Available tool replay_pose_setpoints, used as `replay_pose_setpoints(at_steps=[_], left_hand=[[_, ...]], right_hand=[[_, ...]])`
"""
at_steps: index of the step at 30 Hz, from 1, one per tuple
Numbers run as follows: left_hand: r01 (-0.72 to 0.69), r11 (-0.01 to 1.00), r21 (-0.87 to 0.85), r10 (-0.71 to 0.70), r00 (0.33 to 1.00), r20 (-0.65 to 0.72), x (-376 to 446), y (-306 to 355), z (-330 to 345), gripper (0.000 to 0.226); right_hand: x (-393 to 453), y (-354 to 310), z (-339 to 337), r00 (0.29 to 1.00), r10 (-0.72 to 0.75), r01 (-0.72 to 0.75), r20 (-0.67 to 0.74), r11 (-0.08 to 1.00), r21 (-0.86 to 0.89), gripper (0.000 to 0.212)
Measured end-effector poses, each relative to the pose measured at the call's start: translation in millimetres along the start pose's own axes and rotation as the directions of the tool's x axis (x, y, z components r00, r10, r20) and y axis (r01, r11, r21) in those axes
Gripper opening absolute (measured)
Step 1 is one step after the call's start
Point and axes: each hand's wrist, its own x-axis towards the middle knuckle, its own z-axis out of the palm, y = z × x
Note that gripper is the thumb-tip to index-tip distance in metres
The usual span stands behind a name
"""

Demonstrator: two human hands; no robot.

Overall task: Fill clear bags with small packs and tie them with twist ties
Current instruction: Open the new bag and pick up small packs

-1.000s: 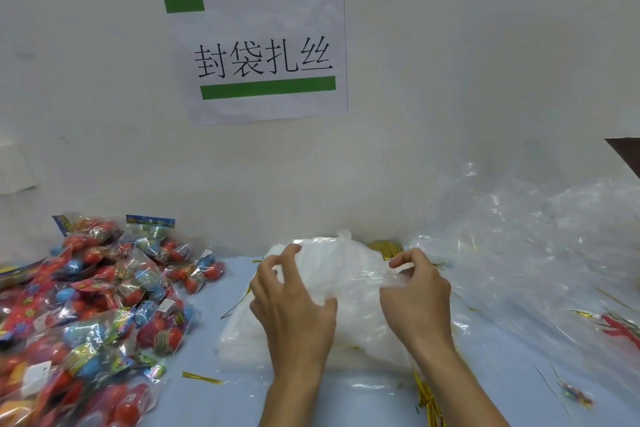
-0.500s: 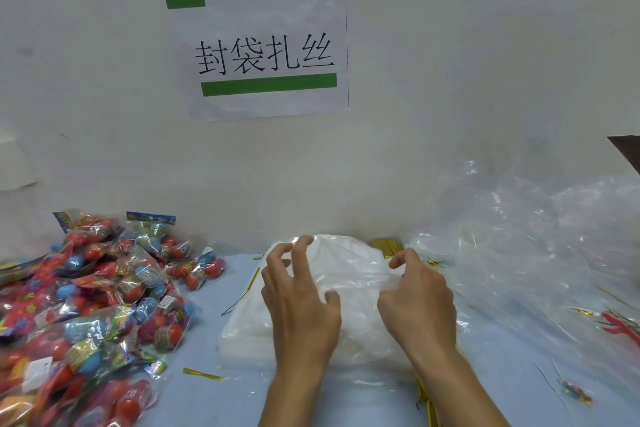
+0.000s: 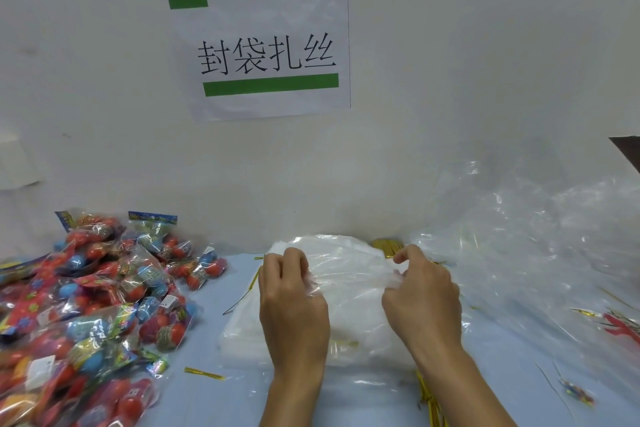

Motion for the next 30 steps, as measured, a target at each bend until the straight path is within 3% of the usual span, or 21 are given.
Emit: replay_pose_setpoints(at_steps=[4,6,8,14,16,19,22,24,27,30], left_hand=[[0.147,0.989,-0.001,-0.145,0.978,0.15,-1,-4,3,0.044],[0.203,0.979,-0.004,-0.199,0.964,0.178,0,-6,2,0.037],[0.231,0.973,-0.018,-0.226,0.963,0.144,1,-6,1,0.03],[0.186,0.974,-0.131,-0.187,0.982,0.007,1,-3,1,0.036],[0.177,0.975,-0.135,-0.175,0.984,0.026,1,-6,3,0.039],[0.192,0.972,-0.133,-0.18,0.979,0.096,2,-11,6,0.044],[0.125,0.968,-0.217,-0.092,0.984,0.153,1,-6,8,0.047],[0.113,0.943,-0.314,-0.069,0.986,0.15,0,-2,10,0.051],[0.259,0.885,-0.386,-0.212,0.964,0.159,1,0,11,0.068],[0.504,0.788,-0.355,-0.391,0.854,0.343,4,2,12,0.063]], right_hand=[[1,-3,1,0.997,-0.028,0.014,0.072,0.983,0.184,0.04],[0,-4,1,0.995,-0.063,0.044,0.083,0.976,0.212,0.039],[0,-3,2,0.995,-0.059,0.045,0.079,0.985,0.167,0.039],[4,5,-4,0.999,0.045,-0.046,0.015,0.994,0.102,0.037],[4,5,-4,0.998,-0.019,0.016,0.063,0.999,0.041,0.043],[1,1,-3,0.968,-0.229,0.242,0.104,0.96,-0.142,0.06],[-5,-11,1,0.919,-0.379,0.39,0.107,0.913,-0.121,0.043],[-8,-15,4,0.933,-0.355,0.358,0.053,0.932,-0.052,0.029],[-5,-12,3,0.976,-0.205,0.212,-0.078,0.972,0.104,0.025],[-1,-11,0,0.989,-0.101,0.126,-0.111,0.959,0.254,0.02]])
